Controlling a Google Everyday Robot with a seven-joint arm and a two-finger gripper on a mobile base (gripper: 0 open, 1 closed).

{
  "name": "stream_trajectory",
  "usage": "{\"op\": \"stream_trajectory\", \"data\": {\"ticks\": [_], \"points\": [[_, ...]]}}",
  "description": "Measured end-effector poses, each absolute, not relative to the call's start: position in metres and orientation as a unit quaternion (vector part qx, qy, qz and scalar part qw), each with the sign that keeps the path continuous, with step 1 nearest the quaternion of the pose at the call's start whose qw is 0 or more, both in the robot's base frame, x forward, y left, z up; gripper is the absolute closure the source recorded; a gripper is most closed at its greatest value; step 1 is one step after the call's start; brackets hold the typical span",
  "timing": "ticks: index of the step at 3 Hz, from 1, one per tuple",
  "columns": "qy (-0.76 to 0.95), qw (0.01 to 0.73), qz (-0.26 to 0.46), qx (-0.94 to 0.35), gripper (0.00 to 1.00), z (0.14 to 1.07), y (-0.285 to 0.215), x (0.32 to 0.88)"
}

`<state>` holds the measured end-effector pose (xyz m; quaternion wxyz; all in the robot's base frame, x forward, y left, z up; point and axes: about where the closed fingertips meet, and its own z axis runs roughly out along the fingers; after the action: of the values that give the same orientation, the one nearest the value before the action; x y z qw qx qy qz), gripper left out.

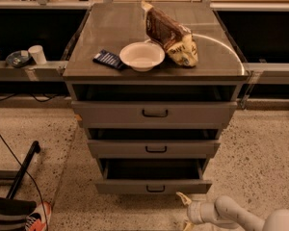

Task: Close bottom drawer

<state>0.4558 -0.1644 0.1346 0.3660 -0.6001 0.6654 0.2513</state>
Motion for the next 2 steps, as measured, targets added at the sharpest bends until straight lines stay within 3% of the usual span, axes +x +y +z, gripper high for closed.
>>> {"op": "stream_trajectory", "data": {"ticks": [1,2], "points": [[0.665,0.366,0.251,-0.600,0.00,0.1348,-0.1642,0.4560],[0.654,0.374,0.248,-0.609,0.18,0.1418,-0.1588,0.4641]]}}
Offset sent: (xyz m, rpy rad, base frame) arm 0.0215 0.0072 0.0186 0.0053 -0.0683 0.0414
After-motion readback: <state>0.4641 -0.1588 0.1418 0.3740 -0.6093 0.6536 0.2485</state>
